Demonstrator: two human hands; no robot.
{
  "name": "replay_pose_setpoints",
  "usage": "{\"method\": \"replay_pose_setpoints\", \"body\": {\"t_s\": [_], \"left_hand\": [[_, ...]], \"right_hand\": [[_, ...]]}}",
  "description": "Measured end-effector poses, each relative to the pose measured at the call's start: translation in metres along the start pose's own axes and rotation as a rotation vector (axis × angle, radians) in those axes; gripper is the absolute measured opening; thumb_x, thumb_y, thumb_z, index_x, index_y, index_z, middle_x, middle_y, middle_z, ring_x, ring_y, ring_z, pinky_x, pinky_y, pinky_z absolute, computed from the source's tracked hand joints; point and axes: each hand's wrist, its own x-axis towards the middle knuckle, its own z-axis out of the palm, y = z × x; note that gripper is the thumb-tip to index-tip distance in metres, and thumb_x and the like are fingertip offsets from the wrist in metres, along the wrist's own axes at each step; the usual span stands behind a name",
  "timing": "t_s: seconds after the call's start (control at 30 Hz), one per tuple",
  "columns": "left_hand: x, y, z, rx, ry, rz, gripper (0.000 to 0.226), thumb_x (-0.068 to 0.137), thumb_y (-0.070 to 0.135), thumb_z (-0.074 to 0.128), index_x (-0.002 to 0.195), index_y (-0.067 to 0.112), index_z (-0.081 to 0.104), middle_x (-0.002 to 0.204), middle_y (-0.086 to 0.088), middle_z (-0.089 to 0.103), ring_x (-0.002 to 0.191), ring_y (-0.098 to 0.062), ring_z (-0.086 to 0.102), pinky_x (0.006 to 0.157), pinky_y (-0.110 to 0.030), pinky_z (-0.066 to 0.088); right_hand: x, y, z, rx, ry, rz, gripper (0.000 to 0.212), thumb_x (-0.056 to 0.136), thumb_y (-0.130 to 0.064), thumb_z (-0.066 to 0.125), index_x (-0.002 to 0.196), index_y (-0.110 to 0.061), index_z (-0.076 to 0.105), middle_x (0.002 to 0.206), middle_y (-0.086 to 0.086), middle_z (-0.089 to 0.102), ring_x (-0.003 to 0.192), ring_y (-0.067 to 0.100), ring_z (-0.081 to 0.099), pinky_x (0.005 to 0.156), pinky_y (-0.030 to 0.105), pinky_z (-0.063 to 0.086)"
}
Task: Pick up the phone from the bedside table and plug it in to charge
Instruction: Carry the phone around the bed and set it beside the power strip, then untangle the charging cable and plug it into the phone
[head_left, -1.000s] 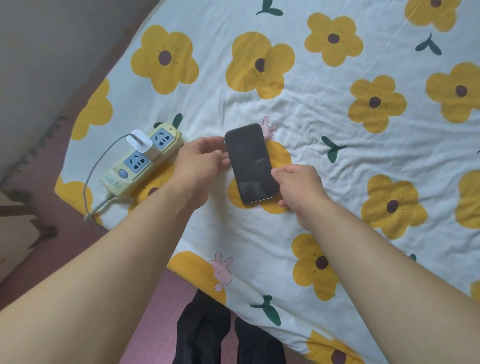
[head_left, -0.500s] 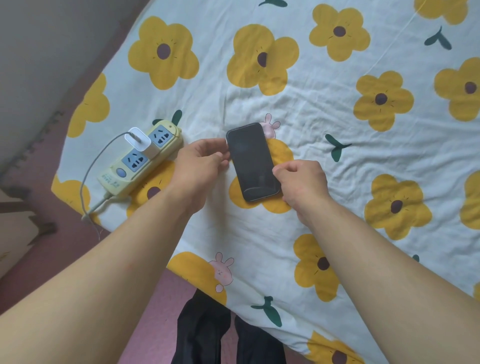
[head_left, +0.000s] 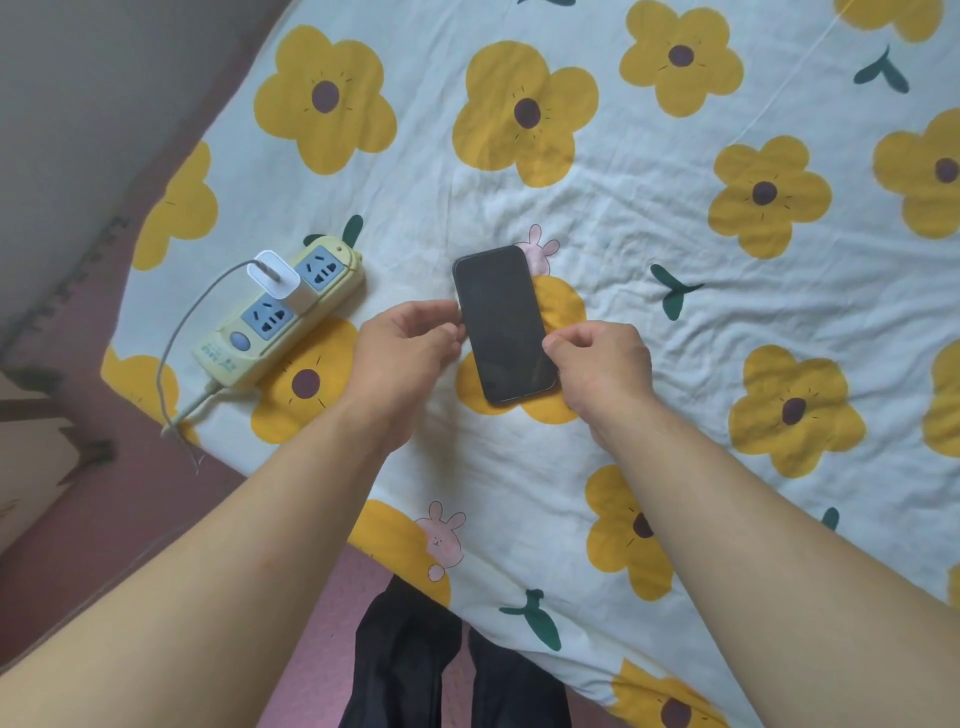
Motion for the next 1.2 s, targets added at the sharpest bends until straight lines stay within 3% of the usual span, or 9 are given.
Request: {"method": "replay_pose_setpoints", "body": {"t_s": [0.13, 0.3, 0.5, 0.57, 0.7, 0.87, 1.07, 1.2], "left_hand": [[-0.010, -0.007, 0.000, 0.018, -0.007, -0.002, 0.040, 0.092, -0.003, 0.062, 0.076, 0.027, 0.082, 0.086, 0.007, 0.084, 0.088, -0.008, 0.079, 0.078, -0.020, 0.060], [-0.016, -0.010, 0.000, 0.068, -0.003, 0.023, 0.053, 0.092, -0.004, 0.058, 0.073, 0.039, 0.083, 0.086, 0.011, 0.084, 0.092, -0.013, 0.079, 0.086, -0.027, 0.062], [-0.029, -0.009, 0.002, 0.085, -0.051, 0.071, 0.069, 0.091, -0.009, 0.050, 0.075, 0.049, 0.081, 0.091, 0.022, 0.082, 0.098, 0.001, 0.076, 0.087, -0.020, 0.056], [-0.032, -0.012, 0.001, 0.076, -0.062, 0.066, 0.073, 0.091, -0.011, 0.047, 0.076, 0.051, 0.081, 0.093, 0.023, 0.082, 0.101, 0.001, 0.076, 0.092, -0.022, 0.054], [-0.041, -0.023, -0.003, 0.061, -0.021, 0.037, 0.060, 0.092, -0.008, 0.050, 0.082, 0.041, 0.081, 0.093, 0.023, 0.082, 0.101, 0.001, 0.076, 0.098, -0.026, 0.054], [-0.056, -0.041, -0.013, 0.060, 0.030, 0.006, 0.043, 0.093, -0.003, 0.056, 0.100, 0.033, 0.079, 0.108, 0.013, 0.082, 0.109, -0.004, 0.074, 0.106, -0.032, 0.054], [-0.080, -0.054, -0.021, 0.030, 0.079, -0.031, 0.038, 0.093, 0.001, 0.060, 0.103, 0.033, 0.079, 0.111, 0.009, 0.082, 0.110, -0.008, 0.074, 0.106, -0.033, 0.054], [-0.099, -0.052, -0.027, -0.020, 0.094, -0.015, 0.029, 0.091, 0.009, 0.064, 0.108, 0.028, 0.078, 0.119, 0.006, 0.079, 0.117, -0.015, 0.072, 0.092, -0.029, 0.060]], "right_hand": [[-0.002, 0.001, 0.000, 0.004, -0.001, 0.001, 0.026, 0.092, -0.024, 0.069, 0.067, -0.028, 0.071, 0.086, -0.001, 0.077, 0.086, 0.025, 0.072, 0.080, 0.042, 0.062], [-0.005, 0.004, 0.001, 0.002, -0.004, 0.020, 0.026, 0.092, -0.024, 0.069, 0.066, -0.028, 0.069, 0.086, 0.000, 0.075, 0.083, 0.025, 0.073, 0.073, 0.044, 0.064], [-0.009, 0.006, -0.002, 0.027, -0.009, 0.029, 0.021, 0.090, -0.024, 0.072, 0.069, -0.024, 0.072, 0.085, 0.001, 0.076, 0.083, 0.025, 0.075, 0.073, 0.047, 0.065], [-0.009, 0.007, -0.002, 0.020, -0.027, 0.034, 0.019, 0.090, -0.023, 0.072, 0.071, -0.022, 0.073, 0.082, 0.004, 0.076, 0.075, 0.025, 0.075, 0.070, 0.048, 0.066], [-0.014, 0.015, -0.003, 0.051, -0.042, 0.034, 0.019, 0.091, -0.023, 0.071, 0.072, -0.021, 0.071, 0.081, 0.006, 0.078, 0.053, 0.012, 0.069, 0.064, 0.044, 0.067], [-0.030, 0.033, -0.006, 0.040, -0.057, -0.023, 0.014, 0.089, -0.027, 0.071, 0.074, -0.026, 0.070, 0.083, -0.002, 0.075, 0.086, 0.024, 0.074, 0.080, 0.051, 0.063], [-0.054, 0.050, -0.007, 0.046, -0.111, -0.043, 0.010, 0.086, -0.027, 0.071, 0.077, -0.026, 0.070, 0.080, 0.000, 0.074, 0.086, 0.028, 0.072, 0.082, 0.052, 0.062], [-0.070, 0.051, -0.007, 0.085, -0.181, -0.079, 0.004, 0.088, -0.026, 0.070, 0.084, -0.027, 0.069, 0.086, 0.000, 0.075, 0.085, 0.025, 0.072, 0.080, 0.050, 0.063]]}}
